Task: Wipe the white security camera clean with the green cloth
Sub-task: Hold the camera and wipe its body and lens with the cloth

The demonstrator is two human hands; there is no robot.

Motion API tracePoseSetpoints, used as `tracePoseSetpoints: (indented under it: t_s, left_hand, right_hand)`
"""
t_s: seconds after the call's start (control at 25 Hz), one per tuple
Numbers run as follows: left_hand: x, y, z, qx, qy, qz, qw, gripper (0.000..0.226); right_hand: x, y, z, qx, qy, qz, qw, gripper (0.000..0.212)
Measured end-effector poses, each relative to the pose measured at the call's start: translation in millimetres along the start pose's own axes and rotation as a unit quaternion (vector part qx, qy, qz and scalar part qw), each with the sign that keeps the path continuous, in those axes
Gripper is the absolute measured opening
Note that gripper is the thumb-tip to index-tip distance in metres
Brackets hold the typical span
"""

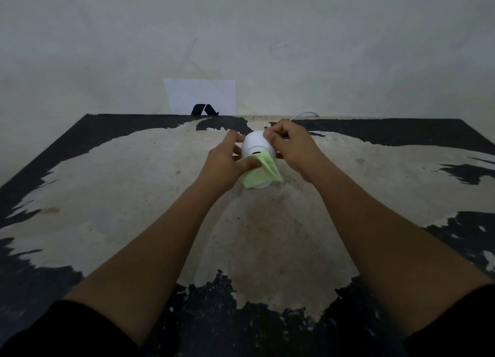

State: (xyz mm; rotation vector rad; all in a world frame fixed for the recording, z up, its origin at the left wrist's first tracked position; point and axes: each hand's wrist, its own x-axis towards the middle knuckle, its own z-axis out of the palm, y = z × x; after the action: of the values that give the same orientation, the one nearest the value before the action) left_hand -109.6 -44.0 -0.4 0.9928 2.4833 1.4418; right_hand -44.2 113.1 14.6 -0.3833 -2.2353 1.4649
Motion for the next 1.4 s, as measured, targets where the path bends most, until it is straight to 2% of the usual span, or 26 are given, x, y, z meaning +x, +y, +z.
tracePoseSetpoints:
  t_s: [0.12,0.28,0.48,0.64,0.84,1.0,1.16,1.24,1.36,1.4]
  left_hand:
    - [0.9,0.6,-1.8,0.008,-0.009,-0.008,1.0,0.046]
    - [2.7,7.9,17.0,0.018,0.038,0.0,0.999,0.055]
    - [5.9,6.7,7.8,-0.034,0.033,-0.053,0.997,0.035]
    - [-1.5,-5.5,1.9,-0.048,0.028,-0.02,0.998,0.022]
    - [-11.5,-16.1,9.4,-0.05,0.051,0.01,0.997,0.029]
    - [-10.1,-3.8,20.3,-0.038,0.057,-0.008,0.998,0.045]
    - [-4.4,12.2,35.6,-0.032,0.107,-0.052,0.992,0.059]
    - [-3.5,19.1,35.0,-0.036,0.112,-0.052,0.992,0.052]
    - [-2.9,23.8,22.0,-0.034,0.129,-0.026,0.991,0.026]
    - [-2.5,25.9,16.6,-0.031,0.136,-0.008,0.99,0.017]
  right_hand:
    - [0.1,0.9,0.1,0.006,0.002,-0.001,1.0,0.011]
    - [-0.5,0.4,0.3,-0.01,0.013,-0.011,1.0,0.007]
    - [0.1,0.3,-0.5,-0.007,0.004,-0.013,1.0,0.008]
    - [-0.3,0.7,0.4,0.014,-0.005,0.003,1.0,0.008]
    - [-2.0,1.8,1.2,0.013,0.003,-0.001,1.0,0.009]
    - [-4.6,1.1,1.7,0.009,0.016,-0.004,1.0,0.008]
    - [-8.0,-2.4,1.6,-0.003,0.029,-0.02,0.999,0.011]
    - [-10.1,-4.1,-0.2,-0.003,0.018,0.001,1.0,0.017]
    - [-17.8,-12.0,-7.5,0.05,-0.018,0.066,0.996,0.041]
    - [-20.9,-13.3,-11.6,0.071,-0.035,0.064,0.995,0.047]
